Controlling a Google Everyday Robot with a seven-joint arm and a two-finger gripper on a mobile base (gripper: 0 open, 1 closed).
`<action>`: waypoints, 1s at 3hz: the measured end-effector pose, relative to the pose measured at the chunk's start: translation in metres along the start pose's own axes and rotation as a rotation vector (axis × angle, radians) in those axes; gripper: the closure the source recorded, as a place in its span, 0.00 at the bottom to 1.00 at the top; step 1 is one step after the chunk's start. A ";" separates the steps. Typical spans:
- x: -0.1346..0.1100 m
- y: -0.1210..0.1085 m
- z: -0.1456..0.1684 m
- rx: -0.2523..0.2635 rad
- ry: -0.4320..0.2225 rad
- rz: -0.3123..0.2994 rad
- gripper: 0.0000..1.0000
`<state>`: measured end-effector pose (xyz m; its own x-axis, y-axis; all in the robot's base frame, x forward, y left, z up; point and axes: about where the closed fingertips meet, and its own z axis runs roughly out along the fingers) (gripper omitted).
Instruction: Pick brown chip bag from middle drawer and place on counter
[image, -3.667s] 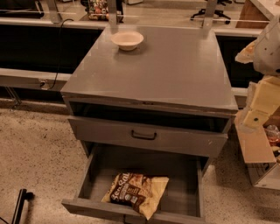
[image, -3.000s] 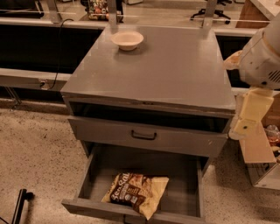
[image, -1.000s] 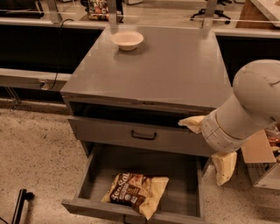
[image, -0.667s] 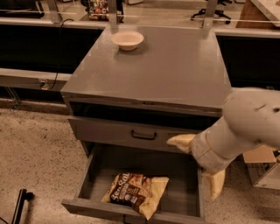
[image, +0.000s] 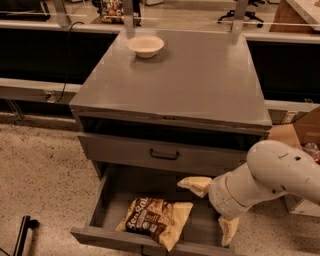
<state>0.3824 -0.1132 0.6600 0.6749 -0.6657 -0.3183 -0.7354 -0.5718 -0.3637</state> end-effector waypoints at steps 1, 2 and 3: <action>0.004 -0.011 0.023 -0.025 0.006 -0.005 0.00; 0.024 -0.016 0.060 -0.008 0.043 -0.063 0.00; 0.049 -0.023 0.104 0.051 0.093 -0.149 0.00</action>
Offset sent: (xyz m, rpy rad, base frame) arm 0.0884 0.0314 -0.1012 -0.0527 -0.2412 0.0512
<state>0.4385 -0.0828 0.5622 0.7656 -0.6187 -0.1759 -0.6224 -0.6436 -0.4453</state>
